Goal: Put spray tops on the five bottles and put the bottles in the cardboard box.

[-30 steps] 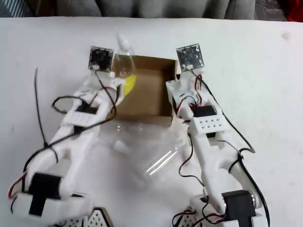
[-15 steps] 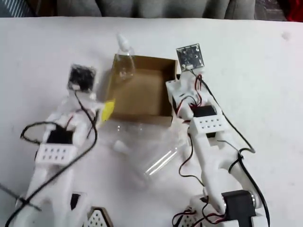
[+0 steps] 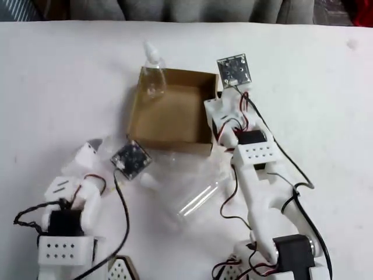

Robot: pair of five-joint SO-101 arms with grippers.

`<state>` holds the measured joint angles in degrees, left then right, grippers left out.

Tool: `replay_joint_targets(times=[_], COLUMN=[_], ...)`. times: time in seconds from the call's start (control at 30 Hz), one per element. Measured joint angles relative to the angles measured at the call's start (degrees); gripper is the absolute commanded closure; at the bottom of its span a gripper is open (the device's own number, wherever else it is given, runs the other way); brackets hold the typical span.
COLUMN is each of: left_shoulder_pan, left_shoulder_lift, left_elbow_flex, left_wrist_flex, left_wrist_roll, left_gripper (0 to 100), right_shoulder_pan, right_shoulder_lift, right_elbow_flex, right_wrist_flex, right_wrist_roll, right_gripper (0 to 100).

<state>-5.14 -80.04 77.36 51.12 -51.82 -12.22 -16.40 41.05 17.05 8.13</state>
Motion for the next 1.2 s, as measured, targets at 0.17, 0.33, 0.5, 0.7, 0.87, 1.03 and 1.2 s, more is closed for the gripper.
replay_joint_targets(times=[0.17,0.33,0.5,0.7,0.87,1.03,1.2], left_shoulder_pan=[0.0,0.97,3.43,5.8,8.44,8.35,5.27], left_shoulder_lift=[-0.7,5.19,17.32,30.77,39.65,49.14,62.77], left_elbow_flex=[-2.2,-9.93,-18.46,-24.0,-26.99,-30.86,-36.66], left_wrist_flex=[10.37,18.55,18.81,14.15,7.91,1.85,-1.85], left_wrist_roll=[-5.01,-8.35,-9.32,-11.78,-12.57,-12.57,-12.66], left_gripper=[70,70,70,70,70,70,70], right_shoulder_pan=[0.0,0.0,0.0,0.0,0.0,0.0,0.0], right_shoulder_lift=[0.0,0.0,0.0,0.0,0.0,0.0,0.0], right_elbow_flex=[0.0,0.0,0.0,0.0,0.0,0.0,0.0], right_wrist_flex=[0.0,0.0,0.0,0.0,0.0,0.0,0.0], right_wrist_roll=[0.0,0.0,0.0,0.0,0.0,0.0,0.0], right_gripper=[98.4,98.4,98.4,98.4,98.4,98.4,98.4])
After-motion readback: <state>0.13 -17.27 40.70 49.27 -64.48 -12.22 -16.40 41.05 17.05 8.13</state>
